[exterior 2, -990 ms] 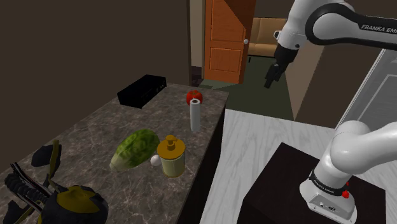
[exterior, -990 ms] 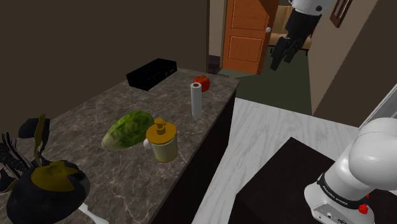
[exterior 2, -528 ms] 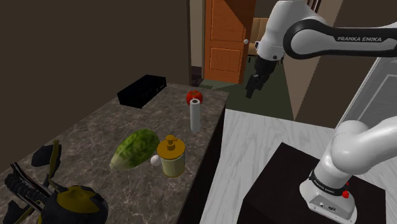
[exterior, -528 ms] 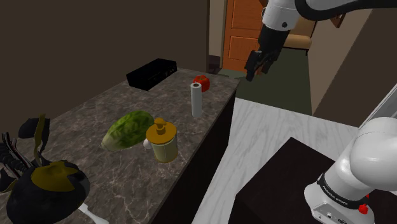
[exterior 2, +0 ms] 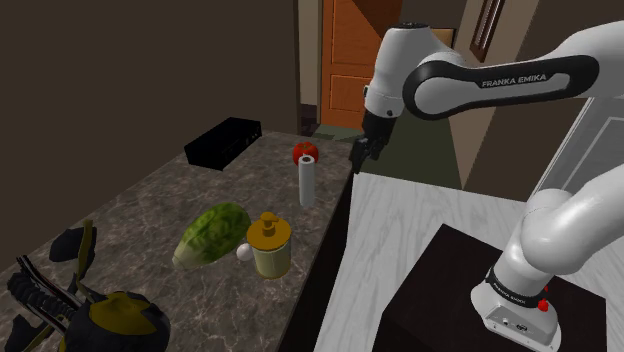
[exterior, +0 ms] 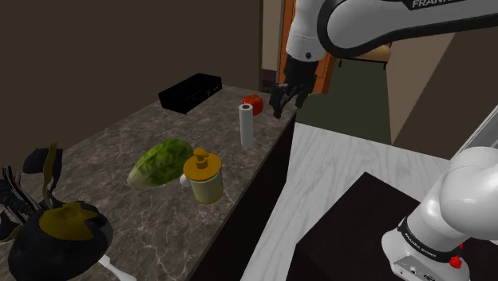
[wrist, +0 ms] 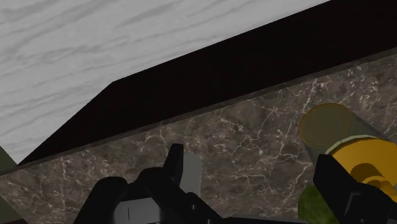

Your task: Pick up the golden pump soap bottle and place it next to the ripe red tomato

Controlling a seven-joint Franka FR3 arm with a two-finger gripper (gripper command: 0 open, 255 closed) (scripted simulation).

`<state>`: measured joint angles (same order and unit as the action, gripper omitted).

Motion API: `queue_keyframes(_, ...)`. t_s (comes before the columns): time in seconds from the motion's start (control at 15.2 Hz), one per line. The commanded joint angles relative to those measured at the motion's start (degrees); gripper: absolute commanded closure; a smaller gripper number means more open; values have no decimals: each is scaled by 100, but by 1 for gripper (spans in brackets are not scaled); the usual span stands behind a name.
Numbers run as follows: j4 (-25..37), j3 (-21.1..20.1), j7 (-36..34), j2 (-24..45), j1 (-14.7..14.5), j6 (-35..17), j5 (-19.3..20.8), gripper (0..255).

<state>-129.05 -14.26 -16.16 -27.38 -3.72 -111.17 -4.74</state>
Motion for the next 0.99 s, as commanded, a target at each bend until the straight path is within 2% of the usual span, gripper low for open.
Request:
queue_keyframes(0.0,156,-197,-224,371,-18,-216,17,0)
queue_keyframes(0.46,936,-806,-1052,1726,-75,-736,355,0)
queue_keyframes(0.92,2080,-1206,-1984,3268,-310,-951,1104,0)
